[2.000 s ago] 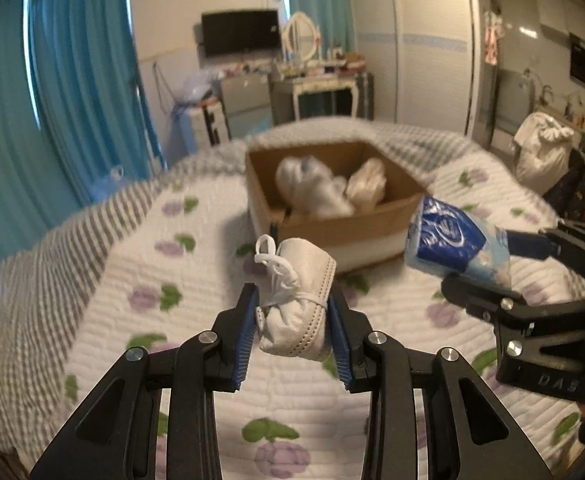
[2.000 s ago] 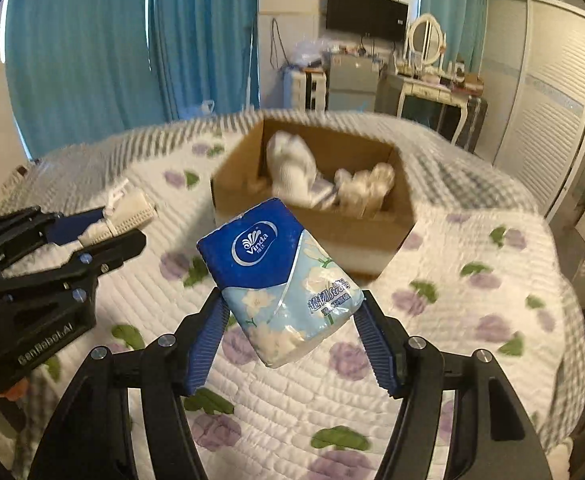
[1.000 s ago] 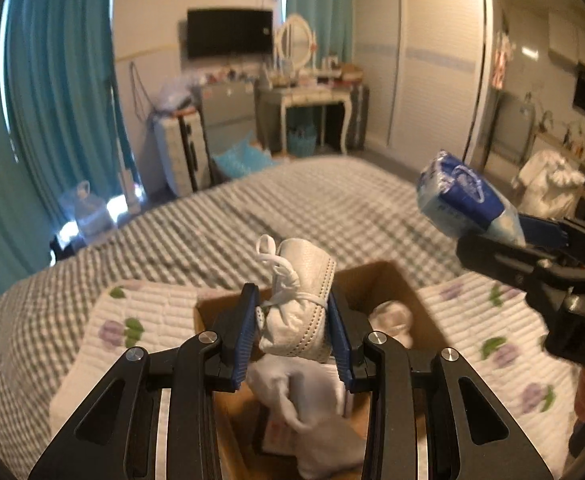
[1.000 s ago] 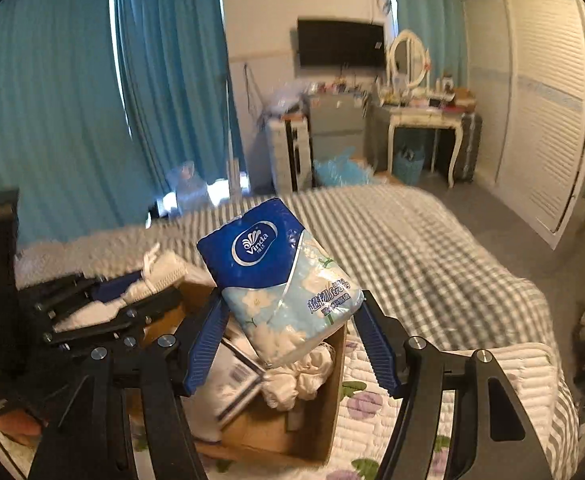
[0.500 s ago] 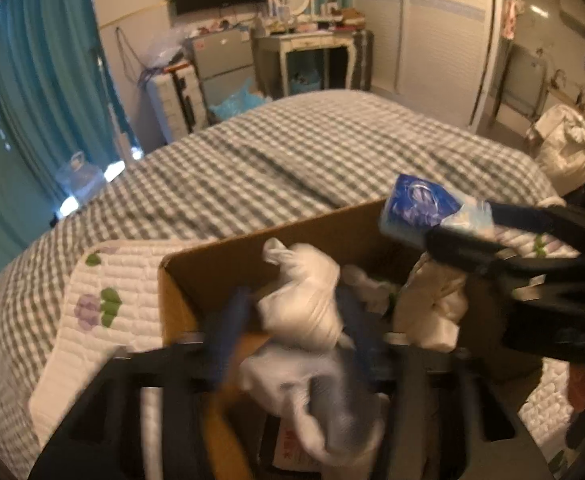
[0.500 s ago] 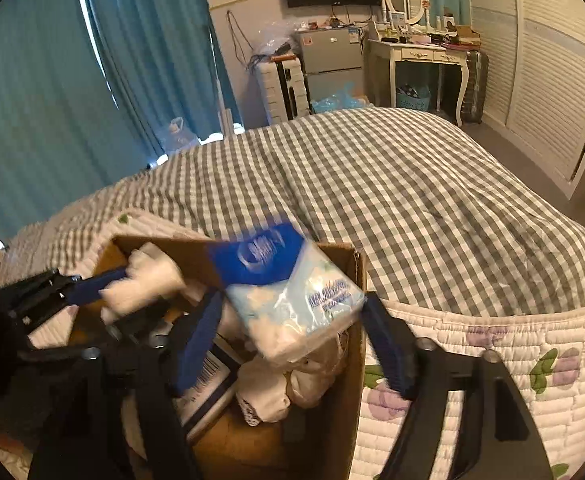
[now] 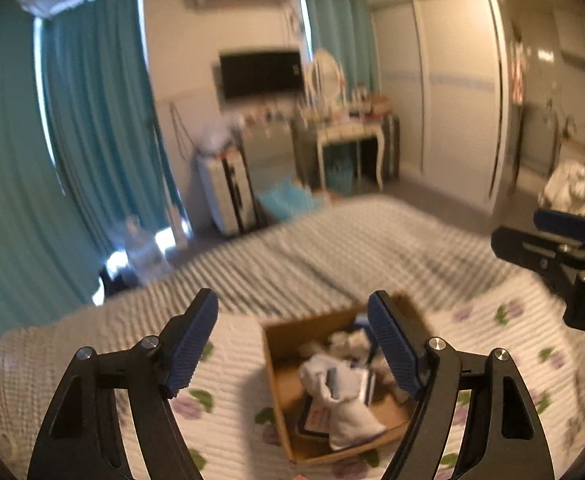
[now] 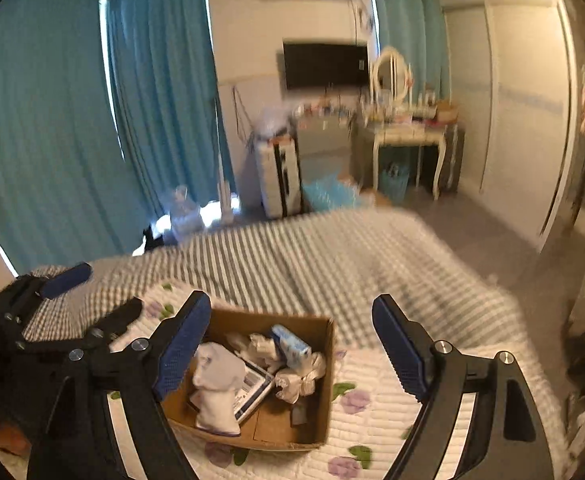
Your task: Organize soft objects
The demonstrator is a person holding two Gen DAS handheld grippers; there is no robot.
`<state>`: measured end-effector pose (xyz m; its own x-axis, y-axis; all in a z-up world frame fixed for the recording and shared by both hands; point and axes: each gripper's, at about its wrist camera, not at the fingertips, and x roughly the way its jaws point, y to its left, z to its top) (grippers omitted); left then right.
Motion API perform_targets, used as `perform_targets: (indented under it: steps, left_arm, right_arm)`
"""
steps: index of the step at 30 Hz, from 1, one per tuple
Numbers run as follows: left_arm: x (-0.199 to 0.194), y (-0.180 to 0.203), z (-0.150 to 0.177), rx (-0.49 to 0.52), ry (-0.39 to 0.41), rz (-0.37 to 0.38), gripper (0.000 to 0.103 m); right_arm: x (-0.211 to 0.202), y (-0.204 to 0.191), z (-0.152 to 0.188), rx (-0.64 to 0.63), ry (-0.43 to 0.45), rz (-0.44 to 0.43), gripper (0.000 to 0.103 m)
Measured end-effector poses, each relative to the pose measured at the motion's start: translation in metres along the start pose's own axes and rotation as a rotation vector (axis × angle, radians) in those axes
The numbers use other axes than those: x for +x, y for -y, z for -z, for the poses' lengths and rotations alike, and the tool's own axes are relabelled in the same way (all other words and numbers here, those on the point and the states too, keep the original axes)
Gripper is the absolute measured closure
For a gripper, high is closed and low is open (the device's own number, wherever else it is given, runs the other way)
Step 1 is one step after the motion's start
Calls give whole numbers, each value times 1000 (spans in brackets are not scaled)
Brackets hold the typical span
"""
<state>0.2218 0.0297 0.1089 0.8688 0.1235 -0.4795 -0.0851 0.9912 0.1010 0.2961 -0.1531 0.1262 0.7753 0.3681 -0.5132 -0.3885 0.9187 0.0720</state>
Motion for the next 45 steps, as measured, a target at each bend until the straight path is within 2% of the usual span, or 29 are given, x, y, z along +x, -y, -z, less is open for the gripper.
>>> perform_targets:
  steps: [5,7,8,9,11,12,16,21,26,29,32,36,45]
  left_arm:
    - [-113,-12,-16,-29,252,-31,25]
    - [-155,-16,-13,-36,335,-17,24]
    - [-168,-17,-10,-35,358,-13,22]
    - [-182,-18,-7,-34,383,-14,15]
    - [-207,-20,4,-36,432,-21,15]
    - [-214,-22,11,-41,444,-27,14]
    - [-224,-29,39,-91,454,-42,14]
    - [-207,-36,77,-141,435,-92,14]
    - [-176,-27,119,-145,367,-107,14]
    - [-158,-16,143,-125,323,-110,14]
    - [-134,-12,152,-117,252,-86,14]
    - [-124,-13,161,-142,214,-64,14]
    - [-125,-15,167,-160,201,-56,14]
  right_arm:
    - [-99,-18,-11,-27,129,62,19]
    - [-131,-28,-7,-44,176,79,14]
    - [-151,-35,-2,-60,209,97,13]
    - [-161,-40,1,-70,227,103,12]
    - [-186,-51,14,-97,275,122,7]
    - [-195,-55,20,-103,294,121,2]
    - [-223,-57,49,-65,358,83,0]
    - [-230,-60,86,-52,407,108,0]
    - [-198,-55,138,-12,418,69,0]
    - [-165,-49,169,6,381,77,0]
    - [-141,-45,184,24,323,74,0]
    - [-121,-41,194,36,274,83,0]
    - [-106,-42,200,36,240,88,0]
